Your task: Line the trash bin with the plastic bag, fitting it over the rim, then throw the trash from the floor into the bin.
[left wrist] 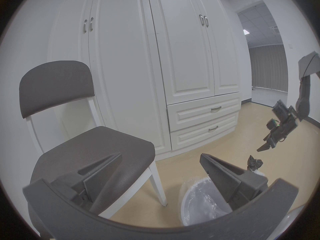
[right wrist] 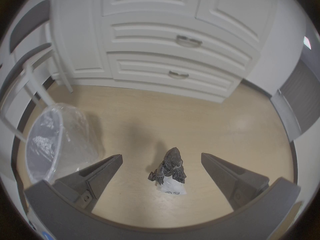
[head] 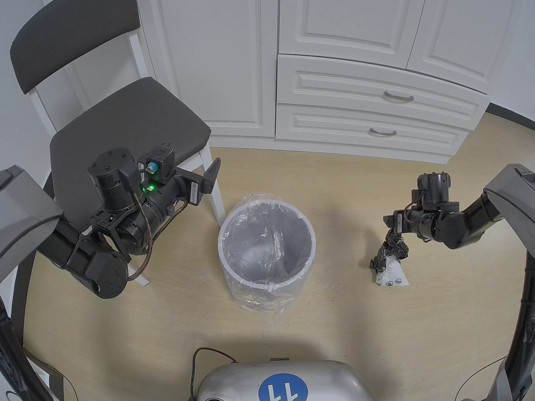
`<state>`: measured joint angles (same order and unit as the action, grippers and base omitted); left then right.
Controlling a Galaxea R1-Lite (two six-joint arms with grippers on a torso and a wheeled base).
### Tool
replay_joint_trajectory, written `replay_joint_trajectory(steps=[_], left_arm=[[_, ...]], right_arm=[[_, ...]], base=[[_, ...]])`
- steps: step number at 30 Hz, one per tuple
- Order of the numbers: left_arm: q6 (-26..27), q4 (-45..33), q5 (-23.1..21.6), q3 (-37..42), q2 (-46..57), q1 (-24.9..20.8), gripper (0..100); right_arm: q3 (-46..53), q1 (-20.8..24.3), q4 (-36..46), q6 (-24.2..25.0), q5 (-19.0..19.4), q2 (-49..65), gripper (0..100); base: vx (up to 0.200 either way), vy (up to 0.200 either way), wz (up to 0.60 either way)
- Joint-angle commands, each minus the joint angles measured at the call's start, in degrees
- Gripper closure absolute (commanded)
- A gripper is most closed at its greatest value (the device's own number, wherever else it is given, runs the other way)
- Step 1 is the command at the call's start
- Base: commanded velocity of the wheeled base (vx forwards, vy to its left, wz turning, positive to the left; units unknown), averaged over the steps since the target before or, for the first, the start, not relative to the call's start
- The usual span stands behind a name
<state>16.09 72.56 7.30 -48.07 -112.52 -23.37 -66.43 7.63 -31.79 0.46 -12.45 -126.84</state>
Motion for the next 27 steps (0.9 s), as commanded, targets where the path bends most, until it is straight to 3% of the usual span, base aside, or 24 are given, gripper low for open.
replay_joint_trajectory(steps=[1,6,14,18,22,27], left_arm=[[-1.24,-0.49,1.14,-1.68,0.72,-0.19,0],[-1.24,-1.19,1.05,-1.94,0.46,-0.19,0],[-1.24,-1.19,1.05,-2.38,-0.33,-0.19,0],[-1.24,-1.19,1.14,-2.47,-0.16,-0.19,0],[-1.24,-1.10,1.14,-2.56,-0.16,-0.27,0],[-1.24,-1.10,1.14,-3.08,-0.24,-0.36,0]], right_arm=[[-27.09,-7.46,22.30,13.51,4.98,-19.49,0],[-34.56,-10.00,22.74,13.95,4.89,-27.93,0],[-40.18,-10.18,22.74,17.99,5.59,-34.70,0],[-41.33,-9.92,22.74,20.72,6.21,-35.14,0],[-41.85,-10.09,22.56,22.12,9.81,-35.58,0],[-41.42,-8.69,21.95,22.74,9.81,-35.75,0]], base=[[0.000,0.000,0.00],[0.000,0.000,0.00],[0.000,0.000,0.00],[0.000,0.000,0.00],[0.000,0.000,0.00],[0.000,0.000,0.00]])
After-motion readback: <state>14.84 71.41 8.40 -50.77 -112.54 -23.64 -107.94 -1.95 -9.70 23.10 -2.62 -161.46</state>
